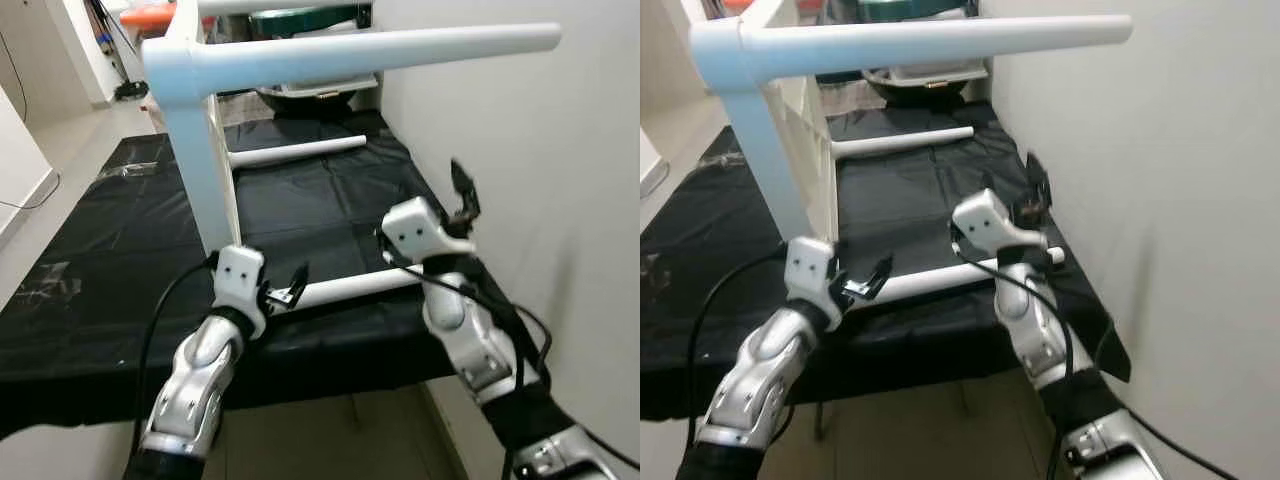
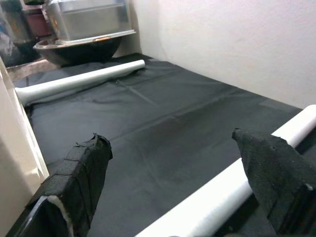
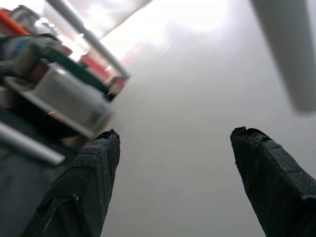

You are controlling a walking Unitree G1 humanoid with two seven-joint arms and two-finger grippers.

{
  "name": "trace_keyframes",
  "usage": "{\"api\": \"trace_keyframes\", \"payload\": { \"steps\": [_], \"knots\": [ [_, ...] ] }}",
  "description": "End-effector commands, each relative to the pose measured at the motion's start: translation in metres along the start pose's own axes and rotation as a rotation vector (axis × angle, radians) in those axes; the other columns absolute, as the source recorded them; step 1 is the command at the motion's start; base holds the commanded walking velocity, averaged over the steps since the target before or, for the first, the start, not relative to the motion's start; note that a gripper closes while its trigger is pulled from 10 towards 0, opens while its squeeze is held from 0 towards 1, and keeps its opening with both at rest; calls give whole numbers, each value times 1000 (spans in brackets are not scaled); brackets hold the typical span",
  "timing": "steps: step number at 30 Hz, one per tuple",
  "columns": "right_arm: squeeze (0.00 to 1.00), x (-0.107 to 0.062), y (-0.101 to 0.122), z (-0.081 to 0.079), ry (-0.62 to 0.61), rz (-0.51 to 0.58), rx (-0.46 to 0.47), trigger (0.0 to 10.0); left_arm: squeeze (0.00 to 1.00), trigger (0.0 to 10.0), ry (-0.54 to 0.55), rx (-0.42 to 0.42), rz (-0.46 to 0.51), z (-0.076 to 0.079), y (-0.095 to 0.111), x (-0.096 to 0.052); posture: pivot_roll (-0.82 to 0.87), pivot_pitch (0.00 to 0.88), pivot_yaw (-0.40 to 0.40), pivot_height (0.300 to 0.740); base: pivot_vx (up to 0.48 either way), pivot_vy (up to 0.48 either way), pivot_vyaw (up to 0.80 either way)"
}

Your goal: Building children table

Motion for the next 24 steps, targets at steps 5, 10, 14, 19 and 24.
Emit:
{"api": "trace_keyframes", "payload": {
  "steps": [5,10,14,19,24],
  "knots": [
    [0,35,25,11,-161,177,-207,10000,0,10000,45,-6,-19,-5,-2,13,-32,176,49,740,0,0,0],
    [0,42,28,14,-206,198,-235,10000,0,10000,57,8,-23,-3,-3,15,-30,188,47,740,0,0,0],
    [0,46,30,16,-246,208,-251,10000,0,10000,71,26,-28,-4,-5,18,-27,194,44,740,0,0,0],
    [0,53,32,21,-315,229,-307,10000,0,10000,103,60,-34,-4,-7,23,-19,204,48,740,0,0,0],
    [0,62,39,28,-396,273,-365,10000,0,10000,119,72,-31,-5,-8,28,-21,208,48,740,0,0,0]
  ]
}}
Point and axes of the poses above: a point about 5 cm out from each wrist's last joint towards the gripper, its own x axis pointing out of the wrist towards the gripper, its own y axis along the axis of the wrist's last joint, z = x × y, the point moved 2 cm from there along x, pointing out of the wrist towards the gripper, and after that the axes turned 1 degree about x, right-handed, at the moved point
